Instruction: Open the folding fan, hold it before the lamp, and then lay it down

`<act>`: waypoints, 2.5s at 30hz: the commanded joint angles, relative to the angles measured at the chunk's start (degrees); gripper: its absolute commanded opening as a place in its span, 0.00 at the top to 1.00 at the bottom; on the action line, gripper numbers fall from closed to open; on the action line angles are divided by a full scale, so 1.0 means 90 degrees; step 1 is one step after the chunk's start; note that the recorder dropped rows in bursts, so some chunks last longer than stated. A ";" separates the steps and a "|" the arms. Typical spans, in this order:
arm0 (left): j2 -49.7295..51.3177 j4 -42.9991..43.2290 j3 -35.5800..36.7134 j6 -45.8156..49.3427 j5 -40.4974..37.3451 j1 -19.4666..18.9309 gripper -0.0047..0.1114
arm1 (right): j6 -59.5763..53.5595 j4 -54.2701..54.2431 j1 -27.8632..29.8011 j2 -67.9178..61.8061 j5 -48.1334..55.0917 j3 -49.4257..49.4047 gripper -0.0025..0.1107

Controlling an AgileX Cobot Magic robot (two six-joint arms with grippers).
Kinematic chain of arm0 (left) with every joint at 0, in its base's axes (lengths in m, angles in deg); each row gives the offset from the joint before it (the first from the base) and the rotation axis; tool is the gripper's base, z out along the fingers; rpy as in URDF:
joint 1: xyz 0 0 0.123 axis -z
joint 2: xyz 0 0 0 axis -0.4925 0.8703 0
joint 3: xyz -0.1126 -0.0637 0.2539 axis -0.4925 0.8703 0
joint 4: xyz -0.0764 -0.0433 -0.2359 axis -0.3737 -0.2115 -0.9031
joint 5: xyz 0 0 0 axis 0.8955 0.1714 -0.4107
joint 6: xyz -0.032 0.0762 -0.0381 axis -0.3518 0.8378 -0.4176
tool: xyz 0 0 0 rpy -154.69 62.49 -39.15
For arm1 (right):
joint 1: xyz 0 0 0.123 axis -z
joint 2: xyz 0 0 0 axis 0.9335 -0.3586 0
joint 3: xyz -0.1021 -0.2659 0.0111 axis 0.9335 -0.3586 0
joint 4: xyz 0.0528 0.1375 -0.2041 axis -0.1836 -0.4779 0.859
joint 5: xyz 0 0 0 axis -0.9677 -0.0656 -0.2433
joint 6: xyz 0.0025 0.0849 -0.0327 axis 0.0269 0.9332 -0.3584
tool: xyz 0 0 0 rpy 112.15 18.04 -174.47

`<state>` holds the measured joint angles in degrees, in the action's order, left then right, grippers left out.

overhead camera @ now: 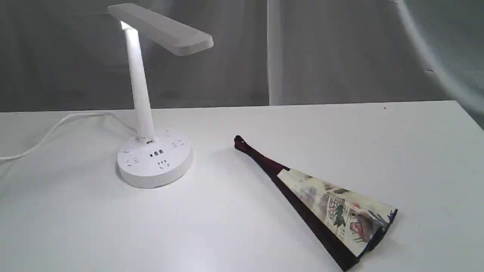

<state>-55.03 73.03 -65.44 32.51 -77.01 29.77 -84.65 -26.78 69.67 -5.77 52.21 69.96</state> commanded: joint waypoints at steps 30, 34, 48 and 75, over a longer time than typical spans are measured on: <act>-0.0019 -0.0128 -0.0873 -0.0383 -0.0374 0.0030 0.96 | 0.0076 -0.0252 -0.0002 0.0025 -0.0699 0.0642 0.98; -0.0019 -0.0128 -0.1409 -0.0396 -0.1149 0.0030 0.96 | 0.0076 -0.0252 -0.0002 0.0025 -0.0166 0.1233 0.98; 0.0019 -0.0154 -0.2990 -0.0396 -0.3637 0.0030 0.96 | 0.0096 -0.0233 -0.0002 -0.0254 0.0982 0.2076 0.98; 0.4301 -0.1797 -0.3935 0.1233 -0.4274 0.0030 0.95 | 0.0122 -0.0697 -0.0002 -0.4412 0.1465 0.3913 0.98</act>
<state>-17.78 58.91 -100.55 42.48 -117.62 29.77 -84.02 -31.63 69.67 -43.38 65.48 104.02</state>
